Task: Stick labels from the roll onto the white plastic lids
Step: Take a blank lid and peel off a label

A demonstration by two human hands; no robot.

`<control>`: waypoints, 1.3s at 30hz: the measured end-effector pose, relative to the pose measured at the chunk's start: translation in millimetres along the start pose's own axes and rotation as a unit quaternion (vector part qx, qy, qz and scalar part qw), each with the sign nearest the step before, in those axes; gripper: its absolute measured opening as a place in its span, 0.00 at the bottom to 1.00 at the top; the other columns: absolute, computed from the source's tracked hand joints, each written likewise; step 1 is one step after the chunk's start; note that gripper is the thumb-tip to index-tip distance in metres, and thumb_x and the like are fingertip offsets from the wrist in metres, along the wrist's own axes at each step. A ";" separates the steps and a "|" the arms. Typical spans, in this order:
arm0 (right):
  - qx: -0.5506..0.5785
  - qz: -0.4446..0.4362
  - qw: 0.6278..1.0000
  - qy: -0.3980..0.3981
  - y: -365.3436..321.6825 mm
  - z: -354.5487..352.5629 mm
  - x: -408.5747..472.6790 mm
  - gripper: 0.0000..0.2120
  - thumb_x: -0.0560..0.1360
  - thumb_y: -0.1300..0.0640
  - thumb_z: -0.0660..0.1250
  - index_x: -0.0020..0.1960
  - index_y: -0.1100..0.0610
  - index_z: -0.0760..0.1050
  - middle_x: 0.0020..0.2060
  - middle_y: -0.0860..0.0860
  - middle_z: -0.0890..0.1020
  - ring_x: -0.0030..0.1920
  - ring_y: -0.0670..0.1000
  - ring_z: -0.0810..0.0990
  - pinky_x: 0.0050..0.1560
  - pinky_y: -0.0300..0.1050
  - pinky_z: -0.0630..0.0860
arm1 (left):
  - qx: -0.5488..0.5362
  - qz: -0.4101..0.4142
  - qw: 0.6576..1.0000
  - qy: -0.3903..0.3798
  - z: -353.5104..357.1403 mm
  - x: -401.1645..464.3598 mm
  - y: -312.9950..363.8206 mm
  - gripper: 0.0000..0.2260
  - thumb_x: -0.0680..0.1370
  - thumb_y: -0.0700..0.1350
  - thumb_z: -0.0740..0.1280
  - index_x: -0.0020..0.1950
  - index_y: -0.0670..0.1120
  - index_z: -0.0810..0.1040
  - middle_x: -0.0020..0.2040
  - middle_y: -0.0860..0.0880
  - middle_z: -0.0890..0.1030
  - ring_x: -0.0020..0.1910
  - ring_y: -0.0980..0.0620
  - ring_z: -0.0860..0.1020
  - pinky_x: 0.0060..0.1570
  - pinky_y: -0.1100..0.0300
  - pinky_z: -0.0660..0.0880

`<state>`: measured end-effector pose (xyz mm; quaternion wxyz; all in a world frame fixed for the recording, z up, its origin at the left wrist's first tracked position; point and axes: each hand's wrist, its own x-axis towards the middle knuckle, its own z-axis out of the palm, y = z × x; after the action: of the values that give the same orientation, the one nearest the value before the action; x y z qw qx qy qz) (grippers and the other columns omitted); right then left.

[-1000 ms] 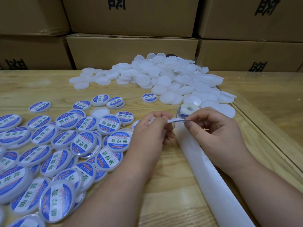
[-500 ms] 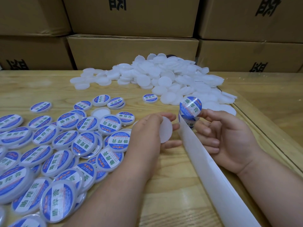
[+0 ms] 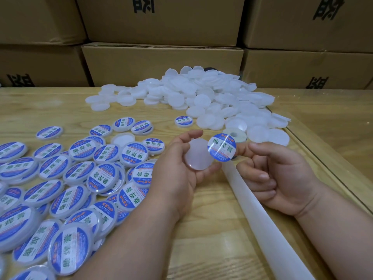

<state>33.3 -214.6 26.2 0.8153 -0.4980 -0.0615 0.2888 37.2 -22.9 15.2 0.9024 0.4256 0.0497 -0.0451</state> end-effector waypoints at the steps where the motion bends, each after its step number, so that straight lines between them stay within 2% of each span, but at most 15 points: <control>1: 0.002 0.011 1.000 -0.009 -0.8 -0.3 -1.2 0.24 0.61 0.47 0.80 0.52 0.58 0.82 0.23 0.49 0.66 0.19 0.44 0.56 0.21 0.30 0.58 | 0.000 0.001 1.000 -0.008 0.0 0.3 -0.3 0.16 0.84 0.39 0.53 0.55 0.44 0.81 0.57 0.38 0.81 0.46 0.45 0.84 0.35 0.53 0.81; 4: 0.006 0.036 0.999 -0.031 -2.6 -0.4 -3.3 0.25 0.62 0.47 0.80 0.54 0.60 0.83 0.22 0.50 0.68 0.20 0.44 0.55 0.21 0.29 0.58 | 0.010 0.005 0.999 -0.039 -2.9 1.3 -2.0 0.15 0.84 0.40 0.53 0.57 0.44 0.80 0.45 0.44 0.84 0.43 0.47 0.84 0.36 0.54 0.82; 6: 0.001 0.044 0.998 -0.037 -2.5 0.0 -2.9 0.26 0.63 0.47 0.80 0.55 0.60 0.83 0.22 0.50 0.68 0.20 0.44 0.55 0.21 0.29 0.58 | 0.017 0.003 0.998 -0.056 -4.6 1.0 -2.6 0.15 0.83 0.41 0.53 0.58 0.43 0.80 0.43 0.46 0.85 0.43 0.46 0.84 0.36 0.54 0.82; 10: -0.007 0.048 0.998 -0.034 -1.2 -0.2 -1.7 0.27 0.63 0.46 0.79 0.57 0.60 0.81 0.22 0.51 0.68 0.19 0.43 0.57 0.21 0.29 0.58 | 0.047 0.006 0.997 -0.060 -3.7 1.4 -3.9 0.14 0.80 0.40 0.56 0.58 0.43 0.79 0.50 0.41 0.85 0.51 0.41 0.85 0.39 0.51 0.82; 13: -0.019 0.047 0.998 -0.031 -0.3 0.0 -1.2 0.27 0.64 0.46 0.79 0.57 0.59 0.81 0.23 0.51 0.68 0.19 0.43 0.59 0.21 0.30 0.58 | 0.085 0.016 0.994 -0.060 -2.3 1.0 -5.9 0.17 0.71 0.42 0.61 0.57 0.45 0.81 0.57 0.37 0.84 0.55 0.41 0.85 0.45 0.49 0.82; 18: -0.028 0.046 0.998 -0.023 0.2 0.8 -1.6 0.27 0.63 0.46 0.80 0.56 0.60 0.82 0.23 0.51 0.67 0.21 0.45 0.54 0.21 0.29 0.58 | 0.077 0.011 0.994 -0.076 -3.7 1.1 -7.2 0.15 0.80 0.36 0.56 0.57 0.45 0.80 0.55 0.37 0.85 0.55 0.43 0.85 0.42 0.54 0.82; 23: -0.028 0.048 0.998 -0.021 -0.1 1.6 -0.9 0.29 0.62 0.45 0.80 0.57 0.60 0.82 0.22 0.51 0.67 0.22 0.45 0.53 0.22 0.29 0.57 | 0.090 0.018 0.993 -0.079 -1.5 0.1 -7.1 0.10 0.84 0.40 0.59 0.57 0.46 0.80 0.52 0.40 0.86 0.54 0.44 0.85 0.42 0.55 0.82; 27: -0.027 0.049 0.998 -0.020 -0.1 1.4 -1.5 0.31 0.62 0.45 0.81 0.58 0.61 0.81 0.22 0.50 0.67 0.22 0.45 0.53 0.22 0.29 0.57 | 0.108 0.041 0.991 -0.064 1.6 -1.7 -8.4 0.07 0.84 0.47 0.63 0.56 0.48 0.80 0.51 0.42 0.87 0.53 0.45 0.86 0.42 0.56 0.82; 33: -0.030 0.047 0.998 -0.021 -0.3 2.3 -1.3 0.29 0.60 0.45 0.81 0.56 0.60 0.83 0.22 0.50 0.67 0.21 0.44 0.54 0.21 0.29 0.56 | 0.117 0.058 0.989 -0.068 2.7 -2.9 -9.2 0.06 0.84 0.46 0.63 0.56 0.48 0.79 0.49 0.42 0.87 0.54 0.46 0.85 0.41 0.58 0.82; 39: -0.031 0.047 0.998 -0.026 -0.2 2.6 -0.8 0.29 0.61 0.45 0.81 0.55 0.60 0.84 0.21 0.50 0.66 0.21 0.44 0.53 0.21 0.29 0.56 | 0.103 0.058 0.990 -0.072 2.6 -2.0 -8.9 0.06 0.84 0.47 0.63 0.55 0.49 0.79 0.49 0.44 0.87 0.51 0.44 0.86 0.40 0.57 0.82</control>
<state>31.7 -213.0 27.9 0.7834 -0.5176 -0.0680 0.3373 34.2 -30.5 10.3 0.8562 0.5139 -0.0448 -0.0276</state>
